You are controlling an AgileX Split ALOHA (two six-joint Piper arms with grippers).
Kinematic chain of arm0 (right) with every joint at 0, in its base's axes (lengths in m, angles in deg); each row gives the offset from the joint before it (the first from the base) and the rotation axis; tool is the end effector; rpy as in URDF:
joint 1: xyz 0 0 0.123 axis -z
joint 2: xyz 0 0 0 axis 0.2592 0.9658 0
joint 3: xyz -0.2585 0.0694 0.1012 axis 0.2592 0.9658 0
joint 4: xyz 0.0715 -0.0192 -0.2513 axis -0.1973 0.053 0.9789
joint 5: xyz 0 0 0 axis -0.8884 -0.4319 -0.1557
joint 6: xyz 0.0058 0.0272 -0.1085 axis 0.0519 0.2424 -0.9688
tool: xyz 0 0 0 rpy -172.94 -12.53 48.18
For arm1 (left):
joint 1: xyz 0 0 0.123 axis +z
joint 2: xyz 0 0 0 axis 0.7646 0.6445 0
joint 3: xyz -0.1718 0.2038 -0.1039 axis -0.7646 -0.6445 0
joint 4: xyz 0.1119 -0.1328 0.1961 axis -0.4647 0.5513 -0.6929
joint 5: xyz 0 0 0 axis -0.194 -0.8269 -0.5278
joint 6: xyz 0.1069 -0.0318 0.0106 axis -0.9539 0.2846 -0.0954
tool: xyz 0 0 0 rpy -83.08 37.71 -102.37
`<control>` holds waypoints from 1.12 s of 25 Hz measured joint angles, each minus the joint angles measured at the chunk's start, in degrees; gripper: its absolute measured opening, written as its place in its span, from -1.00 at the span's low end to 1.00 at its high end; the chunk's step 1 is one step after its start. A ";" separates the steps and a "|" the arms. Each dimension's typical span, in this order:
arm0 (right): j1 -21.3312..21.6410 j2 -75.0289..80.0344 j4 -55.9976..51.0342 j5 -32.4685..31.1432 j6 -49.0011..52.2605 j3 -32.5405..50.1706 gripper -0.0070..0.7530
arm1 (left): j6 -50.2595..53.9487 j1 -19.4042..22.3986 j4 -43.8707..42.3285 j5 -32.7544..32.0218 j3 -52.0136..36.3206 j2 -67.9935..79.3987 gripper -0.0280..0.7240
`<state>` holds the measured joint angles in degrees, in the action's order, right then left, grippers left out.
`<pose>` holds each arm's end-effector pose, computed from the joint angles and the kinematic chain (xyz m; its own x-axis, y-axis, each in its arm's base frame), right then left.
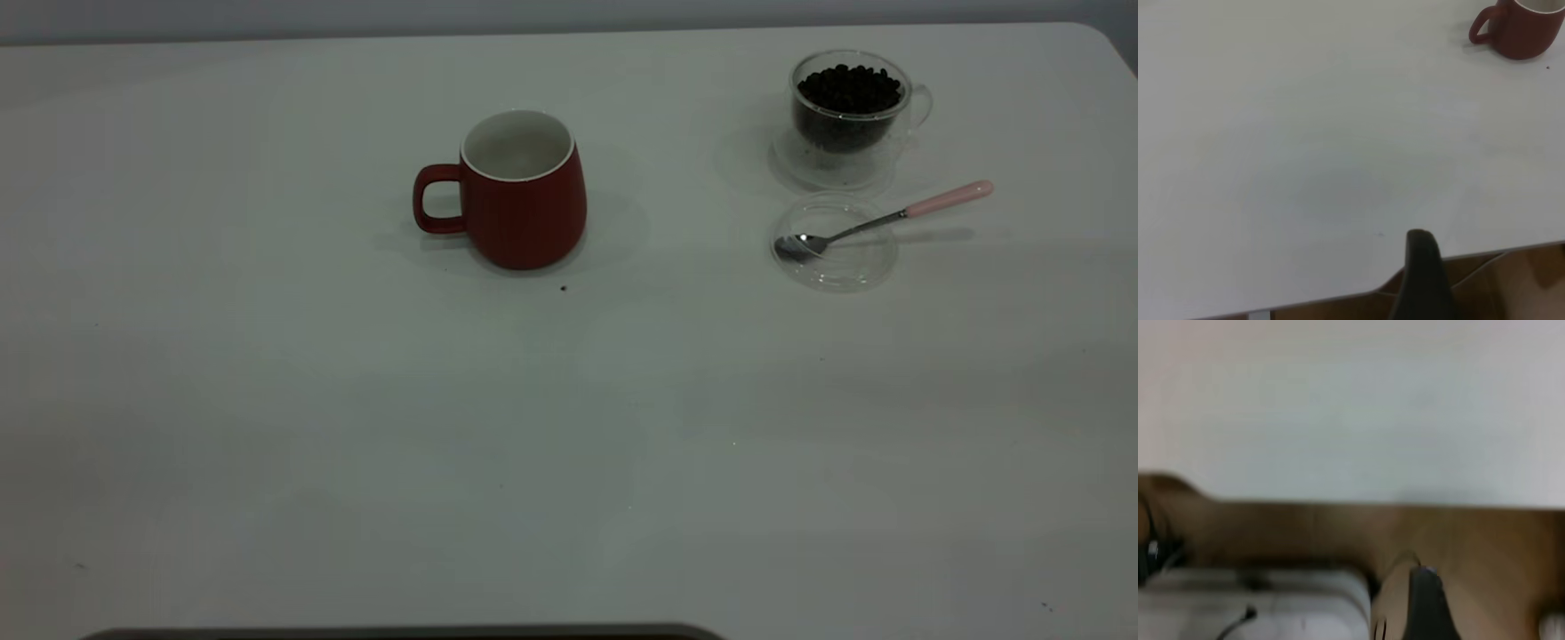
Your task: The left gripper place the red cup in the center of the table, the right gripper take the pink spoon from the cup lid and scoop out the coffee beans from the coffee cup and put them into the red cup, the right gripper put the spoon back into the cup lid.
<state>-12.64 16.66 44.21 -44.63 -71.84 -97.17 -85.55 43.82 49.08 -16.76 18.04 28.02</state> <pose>0.0867 0.0059 0.2305 -0.8752 0.0093 -0.4837 -0.0233 0.9978 0.0613 0.0163 -0.0053 0.2616 -0.5121 0.0646 -0.8565 0.1378 0.9904 -0.0077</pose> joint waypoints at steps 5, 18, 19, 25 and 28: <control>0.00 -4.23 0.37 0.10 0.32 0.00 0.44 | 0.00 0.00 0.00 0.00 0.00 0.00 0.64; 0.00 -23.65 0.37 -0.20 0.52 0.00 0.44 | 0.00 0.00 0.00 0.00 0.00 0.00 0.64; 0.00 -25.77 0.37 -0.28 0.52 0.00 0.44 | 0.00 0.00 0.00 0.00 0.00 0.00 0.64; 0.00 -27.74 0.37 -1.40 0.46 -0.16 0.44 | -0.05 0.00 0.00 0.00 0.00 0.00 0.64; 0.00 -27.90 0.37 -1.42 0.46 -0.16 0.44 | -0.05 0.00 0.00 0.00 0.00 0.00 0.64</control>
<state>-12.64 -11.25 44.58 -46.05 -71.38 -97.33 -85.61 43.82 49.08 -16.76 18.04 28.02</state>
